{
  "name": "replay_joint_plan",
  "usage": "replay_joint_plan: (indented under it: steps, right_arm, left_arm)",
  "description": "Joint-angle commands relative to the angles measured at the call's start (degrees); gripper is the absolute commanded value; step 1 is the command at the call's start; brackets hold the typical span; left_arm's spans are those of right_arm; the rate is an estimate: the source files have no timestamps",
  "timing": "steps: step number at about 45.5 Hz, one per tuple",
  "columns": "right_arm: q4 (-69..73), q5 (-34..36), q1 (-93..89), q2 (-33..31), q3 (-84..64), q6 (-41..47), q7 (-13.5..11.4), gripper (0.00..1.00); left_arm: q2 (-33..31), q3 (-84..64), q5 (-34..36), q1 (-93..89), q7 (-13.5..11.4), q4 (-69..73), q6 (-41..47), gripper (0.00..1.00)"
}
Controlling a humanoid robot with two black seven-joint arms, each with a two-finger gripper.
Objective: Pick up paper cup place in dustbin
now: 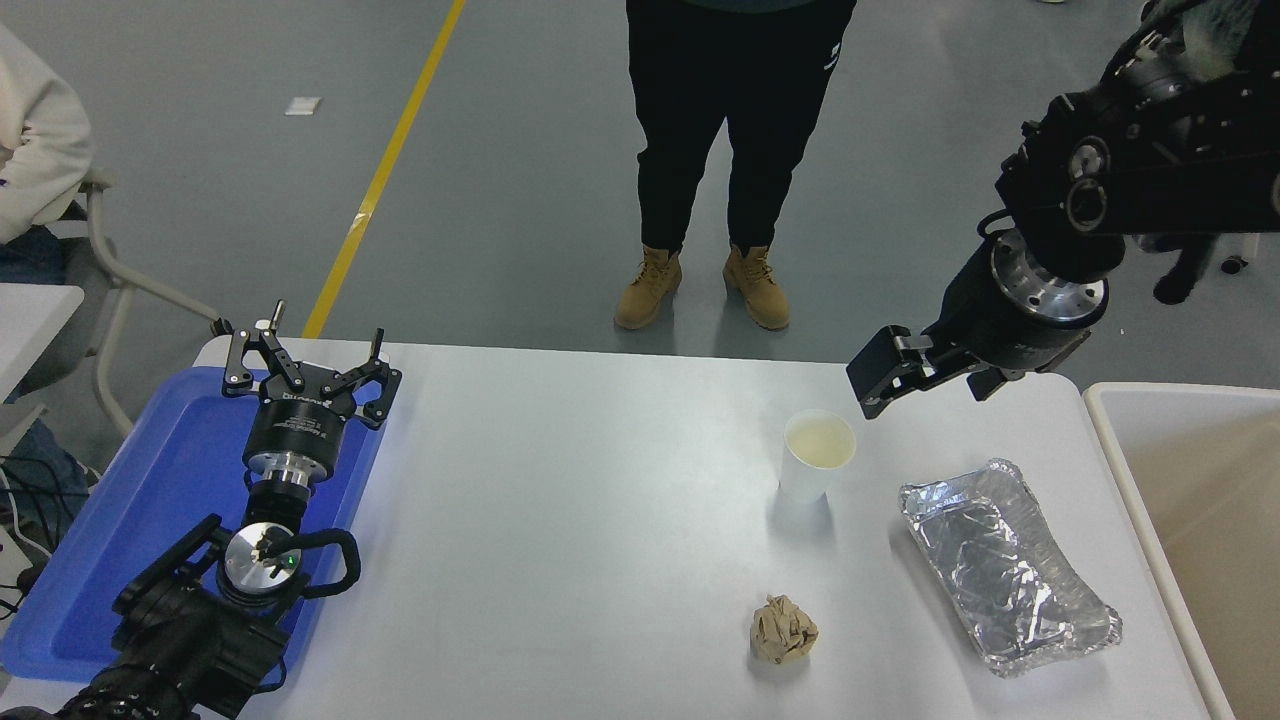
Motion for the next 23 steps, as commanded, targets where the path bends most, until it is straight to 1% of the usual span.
replay_joint_plan:
  steps: [1, 7, 15, 23]
  right_arm:
    - [-11.57, -4.49, -10.14, 3.95, 1.69, -1.05, -0.36, 1.00]
    - [-17.99, -6.16, -16.21, 5.01, 3.01, -2.20, -0.36, 1.00]
    - [-24.40, -11.79, -23.59, 5.71, 3.54, -3.34, -0.36, 1.00]
    - [-29.77, -11.97, -29.31, 6.41, 5.38, -3.95, -0.36, 1.00]
  left_arm:
    - [0.00, 0.00, -0.02, 0.01, 0.00, 0.00, 0.00, 1.00]
    - [-0.09, 0.00, -0.02, 0.01, 0.00, 0.00, 0.00, 1.00]
    - [-0.09, 0.00, -0.02, 0.01, 0.00, 0.00, 0.00, 1.00]
    - [-0.09, 0.00, -0.02, 0.01, 0.00, 0.00, 0.00, 1.00]
